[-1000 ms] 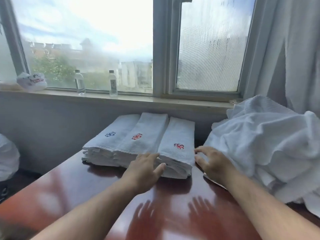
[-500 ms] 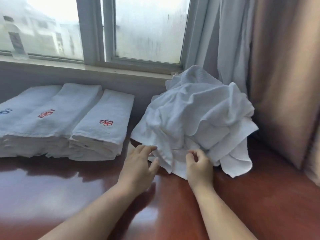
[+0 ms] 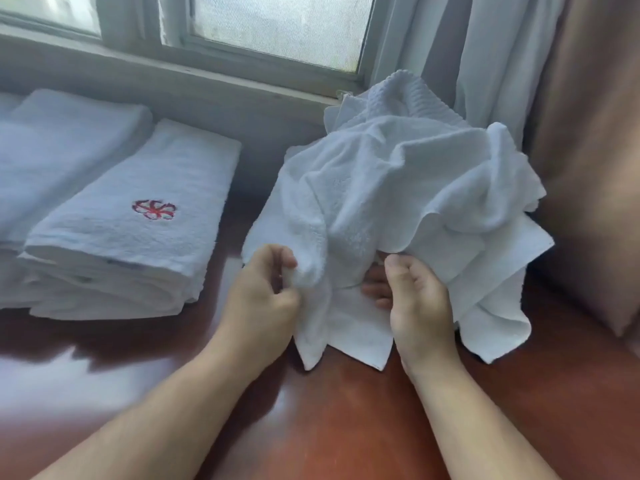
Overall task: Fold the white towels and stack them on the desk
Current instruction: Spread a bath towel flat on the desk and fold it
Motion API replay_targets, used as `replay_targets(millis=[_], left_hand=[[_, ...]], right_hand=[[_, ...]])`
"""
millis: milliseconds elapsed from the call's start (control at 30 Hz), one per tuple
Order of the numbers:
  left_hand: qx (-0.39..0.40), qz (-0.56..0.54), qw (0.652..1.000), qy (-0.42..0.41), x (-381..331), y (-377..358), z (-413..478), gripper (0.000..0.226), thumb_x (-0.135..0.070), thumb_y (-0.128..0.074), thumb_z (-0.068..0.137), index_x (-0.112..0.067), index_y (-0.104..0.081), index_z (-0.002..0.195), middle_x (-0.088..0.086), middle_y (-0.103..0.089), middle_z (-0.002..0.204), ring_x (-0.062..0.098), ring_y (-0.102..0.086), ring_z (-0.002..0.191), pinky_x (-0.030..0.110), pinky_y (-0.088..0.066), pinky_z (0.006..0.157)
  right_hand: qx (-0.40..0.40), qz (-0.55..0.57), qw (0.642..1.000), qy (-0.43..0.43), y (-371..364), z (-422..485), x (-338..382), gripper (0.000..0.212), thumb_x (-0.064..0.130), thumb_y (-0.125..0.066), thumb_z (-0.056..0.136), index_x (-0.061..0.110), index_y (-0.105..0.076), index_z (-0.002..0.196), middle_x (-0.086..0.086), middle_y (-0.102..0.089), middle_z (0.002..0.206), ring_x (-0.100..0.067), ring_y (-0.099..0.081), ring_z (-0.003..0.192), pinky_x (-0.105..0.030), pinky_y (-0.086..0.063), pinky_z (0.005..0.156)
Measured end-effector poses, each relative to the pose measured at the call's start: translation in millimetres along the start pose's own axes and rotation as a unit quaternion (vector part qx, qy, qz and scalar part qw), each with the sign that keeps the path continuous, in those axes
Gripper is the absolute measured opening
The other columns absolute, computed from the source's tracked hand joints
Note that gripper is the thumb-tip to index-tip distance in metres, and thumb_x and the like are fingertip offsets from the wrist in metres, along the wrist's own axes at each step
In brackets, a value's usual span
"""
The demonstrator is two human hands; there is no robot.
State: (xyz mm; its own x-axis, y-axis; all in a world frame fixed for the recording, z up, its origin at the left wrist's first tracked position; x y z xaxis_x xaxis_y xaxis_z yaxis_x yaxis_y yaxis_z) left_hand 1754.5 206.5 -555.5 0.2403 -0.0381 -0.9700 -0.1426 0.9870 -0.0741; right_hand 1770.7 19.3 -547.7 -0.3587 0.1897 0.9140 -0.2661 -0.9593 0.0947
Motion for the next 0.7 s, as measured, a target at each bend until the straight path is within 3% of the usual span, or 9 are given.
replay_targets(millis=[100,167,233,300,367,433,533,633,700], left_hand=[[-0.009,-0.122,0.987,0.105,-2,4,4,0.053,-0.003,-0.042,0.058,-0.032,-0.061,0.098,0.006,-0.066,0.093,0.020,-0.062,0.076,0.037,-0.047,0.070],[-0.028,-0.160,0.978,0.133,-5,8,4,0.055,-0.002,-0.042,0.060,-0.024,-0.068,0.103,0.010,-0.069,0.099,0.020,-0.067,0.078,0.037,-0.051,0.068],[-0.008,-0.179,0.972,0.151,-8,15,0,0.048,-0.012,-0.048,0.066,-0.021,-0.073,0.107,0.011,-0.073,0.108,0.025,-0.071,0.094,0.042,-0.055,0.080],[0.048,-0.097,0.984,0.139,-12,20,0,0.042,-0.042,-0.059,0.077,-0.019,-0.075,0.108,0.002,-0.075,0.107,0.019,-0.070,0.103,0.042,-0.051,0.093],[0.149,0.106,0.983,0.024,-19,22,-1,0.052,-0.059,-0.057,0.080,-0.010,-0.070,0.093,-0.010,-0.065,0.082,0.005,-0.062,0.079,0.034,-0.045,0.077],[0.266,0.223,0.938,-0.018,-23,14,-10,0.044,-0.052,-0.056,0.081,-0.009,-0.054,0.073,-0.008,-0.043,0.064,0.007,-0.044,0.060,0.030,-0.036,0.063],[0.371,0.294,0.881,-0.011,-24,5,-21,0.043,-0.055,-0.053,0.074,-0.014,-0.042,0.065,-0.009,-0.036,0.061,0.008,-0.039,0.058,0.023,-0.034,0.058],[0.377,0.298,0.877,0.005,-22,7,-21,0.032,-0.045,-0.054,0.075,-0.016,-0.049,0.062,-0.013,-0.045,0.062,0.005,-0.045,0.061,0.029,-0.037,0.063],[0.323,0.247,0.913,0.021,-21,13,-18,0.022,-0.044,-0.054,0.077,-0.026,-0.065,0.074,-0.020,-0.061,0.076,-0.002,-0.058,0.075,0.027,-0.044,0.075]], right_hand=[[0.042,0.001,0.999,-0.003,-3,-2,0,0.028,0.048,-0.058,0.091,0.026,-0.074,0.094,0.008,-0.074,0.084,-0.003,-0.067,0.080,-0.018,-0.051,0.072],[0.079,0.012,0.997,-0.013,-4,-3,2,0.030,0.049,-0.058,0.092,0.026,-0.076,0.102,0.011,-0.075,0.091,0.001,-0.065,0.086,-0.016,-0.050,0.077],[0.108,0.021,0.994,-0.016,-4,-4,4,0.040,0.056,-0.059,0.091,0.025,-0.075,0.112,0.013,-0.075,0.100,0.003,-0.064,0.093,-0.018,-0.050,0.081],[0.126,0.018,0.992,-0.013,-4,-4,6,0.049,0.064,-0.061,0.088,0.028,-0.071,0.119,0.013,-0.074,0.109,0.000,-0.066,0.102,-0.026,-0.050,0.090],[0.124,0.018,0.992,-0.004,-2,-3,4,0.050,0.068,-0.064,0.086,0.033,-0.069,0.122,0.008,-0.073,0.118,-0.011,-0.067,0.114,-0.041,-0.051,0.100],[0.093,0.037,0.995,-0.004,0,-2,5,0.055,0.073,-0.064,0.083,0.032,-0.070,0.119,0.004,-0.074,0.118,-0.016,-0.068,0.115,-0.047,-0.052,0.101],[0.062,0.161,0.983,-0.060,8,1,8,0.059,0.072,-0.063,0.085,0.025,-0.072,0.121,-0.002,-0.072,0.124,-0.021,-0.068,0.118,-0.044,-0.057,0.097],[0.043,0.214,0.971,-0.098,11,4,13,0.052,0.054,-0.069,0.091,0.014,-0.069,0.124,-0.006,-0.073,0.123,-0.024,-0.069,0.116,-0.046,-0.056,0.098],[0.035,0.221,0.970,-0.101,13,5,14,0.036,0.031,-0.068,0.096,0.008,-0.067,0.124,-0.011,-0.073,0.120,-0.029,-0.070,0.113,-0.051,-0.055,0.098]])
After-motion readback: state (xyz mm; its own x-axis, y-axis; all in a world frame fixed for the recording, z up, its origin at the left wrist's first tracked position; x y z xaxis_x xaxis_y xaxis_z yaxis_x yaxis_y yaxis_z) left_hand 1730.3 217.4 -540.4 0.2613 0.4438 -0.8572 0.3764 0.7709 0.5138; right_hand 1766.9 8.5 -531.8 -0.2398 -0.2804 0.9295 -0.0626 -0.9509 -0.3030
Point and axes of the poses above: each hand's wrist, its own z-axis towards the middle knuckle, its own y-axis out of the back of the hand, x = y × z, the point moved 1 cm from there along z, towards the middle knuckle
